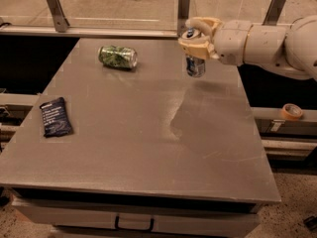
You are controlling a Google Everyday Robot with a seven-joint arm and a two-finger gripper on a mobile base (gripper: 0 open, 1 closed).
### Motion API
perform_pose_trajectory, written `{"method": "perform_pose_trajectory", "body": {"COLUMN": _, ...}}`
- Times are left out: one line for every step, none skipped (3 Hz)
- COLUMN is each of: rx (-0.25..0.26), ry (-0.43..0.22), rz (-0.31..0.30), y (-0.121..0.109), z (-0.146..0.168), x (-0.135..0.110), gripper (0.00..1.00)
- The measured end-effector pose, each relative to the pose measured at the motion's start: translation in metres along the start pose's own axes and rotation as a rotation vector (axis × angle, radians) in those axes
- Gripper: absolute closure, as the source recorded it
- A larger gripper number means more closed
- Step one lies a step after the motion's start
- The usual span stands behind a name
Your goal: Place redbull can upright
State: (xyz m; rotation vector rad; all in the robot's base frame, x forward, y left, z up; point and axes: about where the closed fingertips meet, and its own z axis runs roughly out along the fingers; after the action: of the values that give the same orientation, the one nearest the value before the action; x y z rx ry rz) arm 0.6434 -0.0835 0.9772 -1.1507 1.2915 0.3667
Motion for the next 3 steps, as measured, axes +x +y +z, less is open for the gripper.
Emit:
{"method": "perform_pose_trajectory", "body": {"rx": 0.01, "ry": -0.035, "rz": 0.016, "y": 0.001, "z": -0.002, "x": 0.015, "gripper": 1.0}}
{"method": "perform_pose_trajectory", "body": {"rx": 0.02, "ry": -0.043, "rz": 0.036, "y": 0.003, "z": -0.003, "x": 0.026, "gripper": 0.83}}
{"method": "perform_pose_trajectory", "body": {"rx": 0.021, "ry": -0.046, "rz": 0.052, "y": 0.004, "z": -0.005, "x": 0.035, "gripper": 0.61}}
